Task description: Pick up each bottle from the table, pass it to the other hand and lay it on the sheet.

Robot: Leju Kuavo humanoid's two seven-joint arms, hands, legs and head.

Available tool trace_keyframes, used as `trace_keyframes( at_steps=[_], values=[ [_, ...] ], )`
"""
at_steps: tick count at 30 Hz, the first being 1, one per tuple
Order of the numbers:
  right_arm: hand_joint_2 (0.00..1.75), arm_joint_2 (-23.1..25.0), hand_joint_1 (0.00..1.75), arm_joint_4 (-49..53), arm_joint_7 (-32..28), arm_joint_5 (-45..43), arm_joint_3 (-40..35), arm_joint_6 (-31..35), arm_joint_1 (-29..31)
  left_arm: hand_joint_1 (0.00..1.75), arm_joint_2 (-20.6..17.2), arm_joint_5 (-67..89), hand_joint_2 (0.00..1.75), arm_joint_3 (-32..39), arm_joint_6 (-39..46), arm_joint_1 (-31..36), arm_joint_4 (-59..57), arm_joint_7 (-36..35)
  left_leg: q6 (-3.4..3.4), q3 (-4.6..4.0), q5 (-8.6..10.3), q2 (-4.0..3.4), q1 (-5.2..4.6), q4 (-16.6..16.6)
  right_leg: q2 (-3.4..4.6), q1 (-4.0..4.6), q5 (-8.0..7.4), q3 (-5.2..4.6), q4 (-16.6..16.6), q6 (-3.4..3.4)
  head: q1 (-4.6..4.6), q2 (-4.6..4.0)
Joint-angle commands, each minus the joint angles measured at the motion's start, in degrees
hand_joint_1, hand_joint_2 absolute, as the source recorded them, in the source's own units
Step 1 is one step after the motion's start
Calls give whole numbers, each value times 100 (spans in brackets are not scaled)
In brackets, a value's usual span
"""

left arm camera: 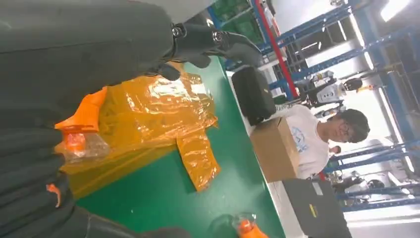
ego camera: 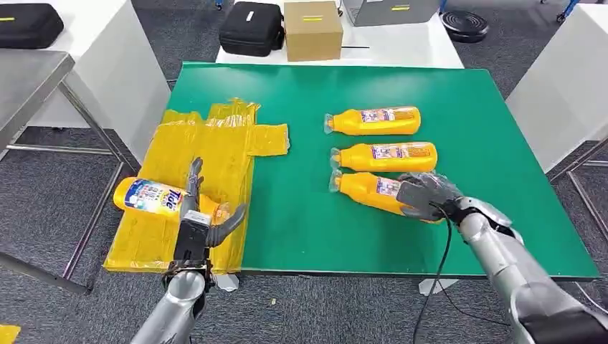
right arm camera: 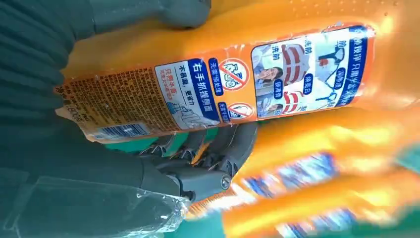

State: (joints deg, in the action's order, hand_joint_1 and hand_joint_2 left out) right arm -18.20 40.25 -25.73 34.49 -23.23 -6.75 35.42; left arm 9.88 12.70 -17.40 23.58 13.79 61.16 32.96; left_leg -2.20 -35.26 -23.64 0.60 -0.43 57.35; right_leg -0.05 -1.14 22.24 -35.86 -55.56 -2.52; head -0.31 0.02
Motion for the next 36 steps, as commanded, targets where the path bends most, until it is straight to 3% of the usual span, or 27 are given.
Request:
trace_keyframes(
  at_steps=[1, 6, 11, 16, 19, 23, 36],
  values=[
    [175, 707, 175, 1327, -87, 32, 782, 318, -627, 0, -61, 98, 175, 125, 22, -3, 73, -87, 15, 29, -17, -24, 9, 0, 19, 9, 10, 21, 1, 13, 2, 0],
    [175, 1105, 175, 1619, -279, -83, 1065, 371, -819, 0, -14, -200, 175, 291, -359, -11, 177, -249, 15, 26, -20, -22, 9, 4, 21, 10, 11, 19, -1, 14, 2, 0],
    [175, 1205, 175, 1600, -375, -84, 1110, 391, -866, 0, -26, -387, 175, 354, -571, 24, 126, -263, 11, 16, -9, -9, 4, 0, 7, 4, 8, 10, 0, 11, 2, 0],
    [175, 1493, 175, 1692, -587, -155, 1181, 362, -959, 0, -147, -1344, 175, 535, -1761, 128, 25, -502, 15, 27, -15, -20, 7, 0, 17, 7, 10, 17, 1, 14, 2, 0],
    [175, 1686, 175, 1749, -641, -134, 1125, 214, -909, 0, -283, -2454, 175, 527, -3210, 245, -181, -1053, 10, 13, -5, -14, 3, -3, 12, 3, 4, 3, 1, 10, 2, 0],
    [175, 1867, 175, 1430, -795, -189, 841, 0, -715, 0, -530, -3526, 175, 345, -4395, 349, -472, -1615, 12, 19, -8, -20, 3, -3, 17, 4, 5, 7, 0, 12, 2, 0],
    [175, 2177, 175, 1166, -904, -148, 509, -28, -723, 0, -652, -3790, 175, 62, -4704, 570, -613, -1781, 19, 24, -8, -16, 9, -1, 13, 8, 9, 14, -1, 14, 2, 0]
  ],
)
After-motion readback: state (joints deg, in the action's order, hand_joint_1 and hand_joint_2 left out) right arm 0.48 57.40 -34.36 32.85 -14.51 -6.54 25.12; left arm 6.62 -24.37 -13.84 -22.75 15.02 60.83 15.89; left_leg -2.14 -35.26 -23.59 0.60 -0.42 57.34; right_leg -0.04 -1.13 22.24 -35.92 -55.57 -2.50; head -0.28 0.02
